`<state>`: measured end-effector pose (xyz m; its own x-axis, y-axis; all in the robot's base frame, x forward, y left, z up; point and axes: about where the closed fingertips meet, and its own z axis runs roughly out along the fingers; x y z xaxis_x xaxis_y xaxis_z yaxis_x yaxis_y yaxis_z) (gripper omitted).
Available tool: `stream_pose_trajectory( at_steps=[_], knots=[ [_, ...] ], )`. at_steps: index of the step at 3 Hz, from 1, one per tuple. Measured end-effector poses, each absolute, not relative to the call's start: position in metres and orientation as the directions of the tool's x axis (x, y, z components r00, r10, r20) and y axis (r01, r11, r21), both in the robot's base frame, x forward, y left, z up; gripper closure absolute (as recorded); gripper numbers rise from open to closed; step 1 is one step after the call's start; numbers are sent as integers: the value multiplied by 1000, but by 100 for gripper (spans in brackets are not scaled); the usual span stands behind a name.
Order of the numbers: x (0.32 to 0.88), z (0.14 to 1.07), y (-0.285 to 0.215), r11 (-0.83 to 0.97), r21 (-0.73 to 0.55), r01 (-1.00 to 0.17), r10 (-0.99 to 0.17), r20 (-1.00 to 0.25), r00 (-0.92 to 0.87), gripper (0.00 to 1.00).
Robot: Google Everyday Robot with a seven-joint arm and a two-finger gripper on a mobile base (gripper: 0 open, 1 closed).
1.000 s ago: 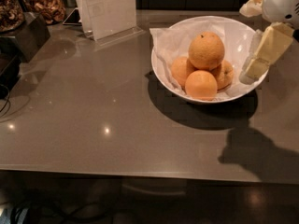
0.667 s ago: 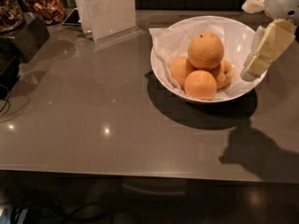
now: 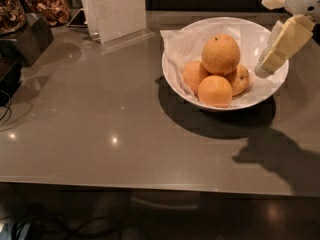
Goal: Pick orange from white bowl
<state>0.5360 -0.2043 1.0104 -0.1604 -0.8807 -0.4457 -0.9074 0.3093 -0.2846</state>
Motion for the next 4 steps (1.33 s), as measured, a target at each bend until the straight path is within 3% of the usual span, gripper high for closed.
stream_pose_trajectory(
  at_steps=[4],
  knots=[
    [613, 955, -188, 318, -90, -944, -769, -607, -201, 0]
  ],
)
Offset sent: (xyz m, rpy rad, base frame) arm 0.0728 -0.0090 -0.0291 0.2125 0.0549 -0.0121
